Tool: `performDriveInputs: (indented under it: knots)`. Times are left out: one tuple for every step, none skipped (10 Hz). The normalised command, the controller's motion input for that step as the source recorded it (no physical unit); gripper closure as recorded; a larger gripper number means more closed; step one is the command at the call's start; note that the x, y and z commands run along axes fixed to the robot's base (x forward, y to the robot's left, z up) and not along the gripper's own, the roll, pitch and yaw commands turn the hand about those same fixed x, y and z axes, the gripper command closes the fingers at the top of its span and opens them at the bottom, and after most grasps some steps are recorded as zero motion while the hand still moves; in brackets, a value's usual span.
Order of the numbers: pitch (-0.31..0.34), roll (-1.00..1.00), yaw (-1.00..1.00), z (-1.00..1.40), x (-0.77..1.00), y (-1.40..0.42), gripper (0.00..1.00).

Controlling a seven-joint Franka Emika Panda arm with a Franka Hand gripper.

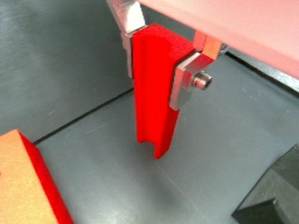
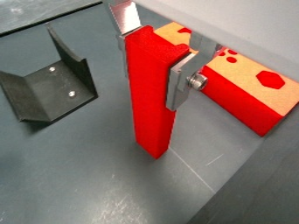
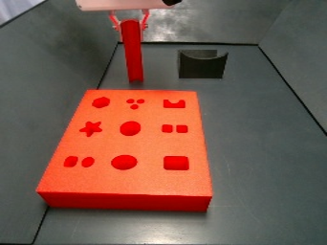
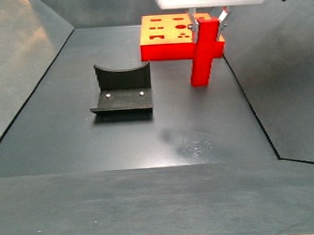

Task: Pick up the arch object. Move up. Rotate the arch object. Move to above the board. Insert the arch object.
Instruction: Pick up the arch object, then move up, then rotate the arch object.

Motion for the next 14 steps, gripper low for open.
performDriveInputs:
  knots:
    - [0.0,0.0,0.0,0.0,0.0,0.0,1.0]
    - [0.0,0.0,0.0,0.0,0.0,0.0,1.0]
    - [0.0,0.0,0.0,0.0,0.0,0.0,1.0]
    - [0.0,0.0,0.0,0.0,0.0,0.0,1.0]
    - [0.0,0.0,0.0,0.0,0.0,0.0,1.0]
    - [0.0,0.0,0.0,0.83,0.0,0.0,1.0]
    - [0.001,0.0,-0.02,0.83,-0.01,-0.03,1.0]
    - [0.038,0.0,-0.03,0.72,-0.04,-0.04,1.0]
    - [0.044,0.01,-0.02,0.59,-0.03,-0.03,1.0]
    - [0.049,0.01,-0.02,0.38,-0.01,-0.01,1.0]
    - [0.053,0.02,-0.02,0.27,0.0,-0.01,1.0]
    - [0.0,0.0,0.0,1.0,0.4,0.53,1.0]
    - [0.045,0.0,-0.01,0.98,0.41,0.56,1.0]
    - [0.089,-0.02,-0.02,0.82,0.28,0.4,1.0]
